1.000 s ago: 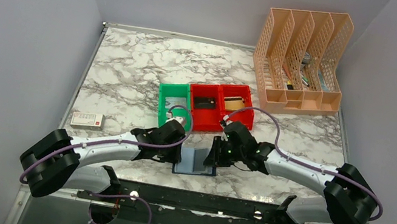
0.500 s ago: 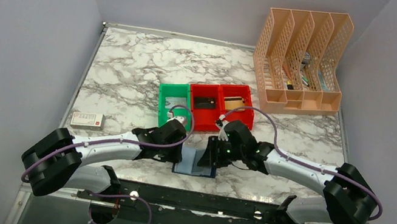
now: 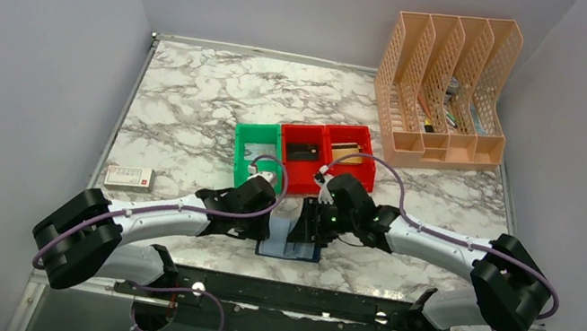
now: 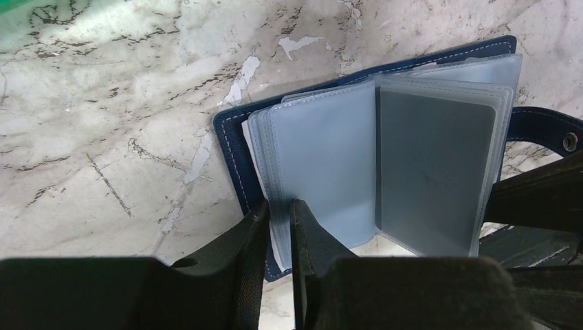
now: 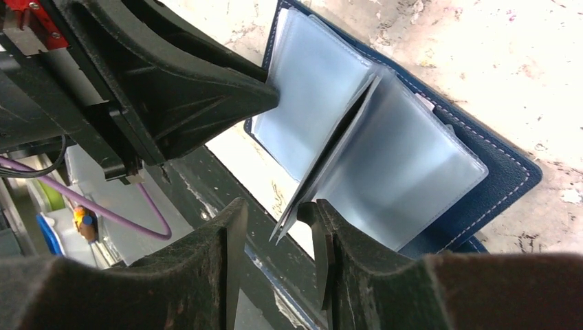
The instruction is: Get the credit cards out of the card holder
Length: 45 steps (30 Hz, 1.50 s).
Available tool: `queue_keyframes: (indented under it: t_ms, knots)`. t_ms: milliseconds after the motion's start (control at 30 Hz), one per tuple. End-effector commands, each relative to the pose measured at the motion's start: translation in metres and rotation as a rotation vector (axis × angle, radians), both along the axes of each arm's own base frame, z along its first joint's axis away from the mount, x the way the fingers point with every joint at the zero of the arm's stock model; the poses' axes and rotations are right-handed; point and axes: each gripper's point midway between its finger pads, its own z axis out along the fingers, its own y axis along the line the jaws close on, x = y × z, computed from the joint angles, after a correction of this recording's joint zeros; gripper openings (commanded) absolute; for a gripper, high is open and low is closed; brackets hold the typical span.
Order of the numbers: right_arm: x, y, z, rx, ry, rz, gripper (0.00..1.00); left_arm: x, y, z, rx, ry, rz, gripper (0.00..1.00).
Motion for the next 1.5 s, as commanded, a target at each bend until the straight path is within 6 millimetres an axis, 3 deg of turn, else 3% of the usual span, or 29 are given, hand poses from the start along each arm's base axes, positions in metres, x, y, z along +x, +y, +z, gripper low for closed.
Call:
queue_keyframes:
  t_ms: [0,200,500,967,1267,1467]
  knots:
    - [0.007,-0.010,-0.013,-0.081,-0.016,-0.048,0.41,-0.003,-0.002,-0.001,0.005,0.018,-0.023,0.20]
    - [0.001,-0.011,-0.016,-0.059,-0.014,-0.032,0.41,-0.003,-0.002,-0.001,0.007,0.020,-0.022,0.20]
    - [-0.004,0.015,0.020,0.110,-0.044,0.075,0.46,-0.003,-0.003,0.000,0.001,0.017,-0.024,0.19]
    - [-0.016,0.026,0.026,0.169,-0.043,0.211,0.49,-0.002,-0.002,0.002,-0.003,0.009,-0.015,0.19]
    - [-0.008,0.001,-0.002,0.003,-0.032,0.102,0.47,-0.003,0.000,0.000,0.000,0.009,-0.008,0.19]
    - [0.012,-0.012,-0.003,-0.085,-0.111,0.006,0.47,-0.001,0.000,0.004,-0.010,-0.002,-0.003,0.19]
